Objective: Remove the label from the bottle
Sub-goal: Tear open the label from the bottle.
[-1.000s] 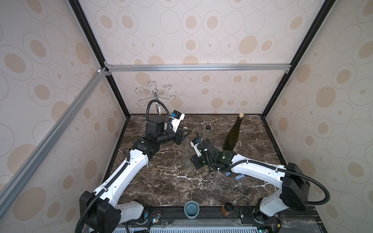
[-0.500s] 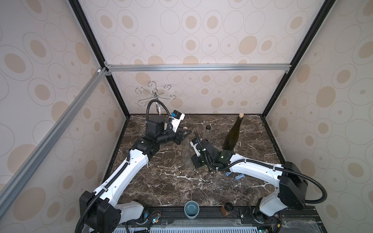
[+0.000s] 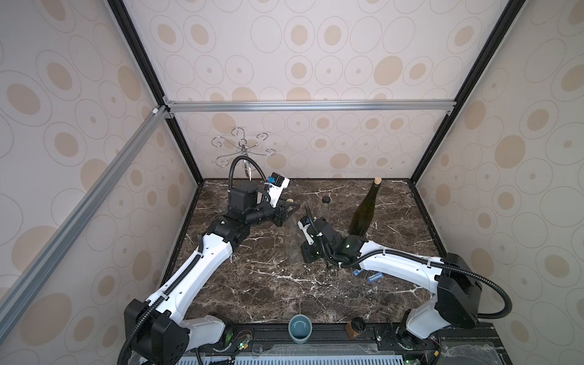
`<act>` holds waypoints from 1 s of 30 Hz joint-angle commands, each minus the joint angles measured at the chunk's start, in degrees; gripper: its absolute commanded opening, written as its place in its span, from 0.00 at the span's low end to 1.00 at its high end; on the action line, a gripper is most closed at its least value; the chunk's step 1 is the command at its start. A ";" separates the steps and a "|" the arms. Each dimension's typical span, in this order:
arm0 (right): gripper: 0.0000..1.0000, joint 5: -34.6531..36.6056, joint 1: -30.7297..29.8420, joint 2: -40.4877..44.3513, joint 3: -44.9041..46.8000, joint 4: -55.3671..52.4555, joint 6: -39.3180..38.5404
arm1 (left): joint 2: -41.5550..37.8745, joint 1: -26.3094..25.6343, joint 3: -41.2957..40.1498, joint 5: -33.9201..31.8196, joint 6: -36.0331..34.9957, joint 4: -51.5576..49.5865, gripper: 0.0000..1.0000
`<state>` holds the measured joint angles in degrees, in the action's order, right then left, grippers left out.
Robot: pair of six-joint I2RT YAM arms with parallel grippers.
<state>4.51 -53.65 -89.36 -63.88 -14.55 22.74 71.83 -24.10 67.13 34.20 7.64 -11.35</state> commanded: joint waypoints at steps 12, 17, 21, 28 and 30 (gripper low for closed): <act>0.00 -4.54 2.66 2.99 2.55 1.46 -1.12 | 0.05 -0.07 1.16 1.62 -1.35 -6.40 0.08; 0.00 -5.34 2.98 2.91 2.75 1.49 -1.21 | -0.06 -0.07 1.33 2.19 -1.84 -6.64 0.08; 0.00 -5.57 3.33 3.17 2.97 1.30 -1.37 | 0.24 -0.07 1.85 2.53 -2.78 -8.00 0.08; 0.00 -5.76 3.96 3.57 3.25 0.92 -1.66 | 0.41 -0.16 2.38 2.92 -3.55 -8.77 0.08; 0.00 -5.71 3.99 3.73 3.49 0.97 -1.56 | 0.42 -0.16 2.48 3.06 -3.51 -8.77 0.08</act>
<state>-0.95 -50.00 -87.35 -61.25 -13.78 21.61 71.83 -24.14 68.53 35.94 4.75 -14.90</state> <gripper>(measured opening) 0.045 0.300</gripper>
